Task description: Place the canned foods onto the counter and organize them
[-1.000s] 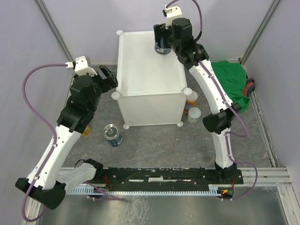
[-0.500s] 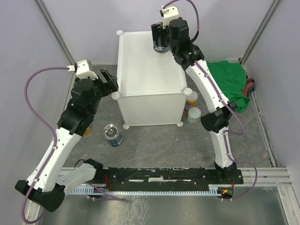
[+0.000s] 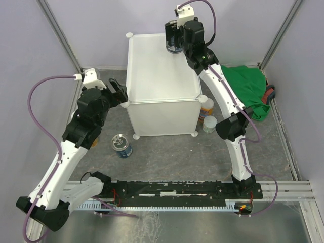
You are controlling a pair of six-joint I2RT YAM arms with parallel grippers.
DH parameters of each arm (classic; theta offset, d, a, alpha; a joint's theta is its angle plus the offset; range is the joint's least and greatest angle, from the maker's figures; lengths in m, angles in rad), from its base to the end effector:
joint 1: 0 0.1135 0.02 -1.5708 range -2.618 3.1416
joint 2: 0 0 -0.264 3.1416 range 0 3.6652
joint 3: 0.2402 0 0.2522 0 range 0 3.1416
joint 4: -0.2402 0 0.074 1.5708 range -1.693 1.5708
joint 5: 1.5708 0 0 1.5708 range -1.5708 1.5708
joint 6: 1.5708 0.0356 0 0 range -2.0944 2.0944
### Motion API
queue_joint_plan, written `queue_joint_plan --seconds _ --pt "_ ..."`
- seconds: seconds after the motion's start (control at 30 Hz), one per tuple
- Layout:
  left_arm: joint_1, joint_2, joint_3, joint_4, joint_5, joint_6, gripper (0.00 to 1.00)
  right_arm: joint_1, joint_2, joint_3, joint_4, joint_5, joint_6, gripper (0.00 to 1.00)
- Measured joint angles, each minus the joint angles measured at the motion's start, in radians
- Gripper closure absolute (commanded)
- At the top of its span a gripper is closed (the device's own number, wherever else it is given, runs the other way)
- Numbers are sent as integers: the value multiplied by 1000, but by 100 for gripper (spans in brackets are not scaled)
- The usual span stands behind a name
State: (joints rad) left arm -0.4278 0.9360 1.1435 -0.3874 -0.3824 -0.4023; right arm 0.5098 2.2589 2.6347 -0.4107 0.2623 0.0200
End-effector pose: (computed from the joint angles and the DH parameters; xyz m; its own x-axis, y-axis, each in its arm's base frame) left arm 0.1839 -0.0693 0.4161 -0.1697 -0.3218 -0.9315 -0.0169 0.9460 -0.3238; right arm 0.4425 0.2368 0.4594 -0.0353 0.0024 -0.9994 -0.2445 0.9696 0.0109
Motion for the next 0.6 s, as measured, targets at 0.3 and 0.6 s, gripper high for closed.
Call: queue_joint_plan --seconds 0.3,0.6 --pt "0 -41 -33 0 -3 0 10 -11 30 0 72 -11 1 60" --pt "0 -115 -77 -7 -15 0 9 -14 37 0 97 -29 1 26"
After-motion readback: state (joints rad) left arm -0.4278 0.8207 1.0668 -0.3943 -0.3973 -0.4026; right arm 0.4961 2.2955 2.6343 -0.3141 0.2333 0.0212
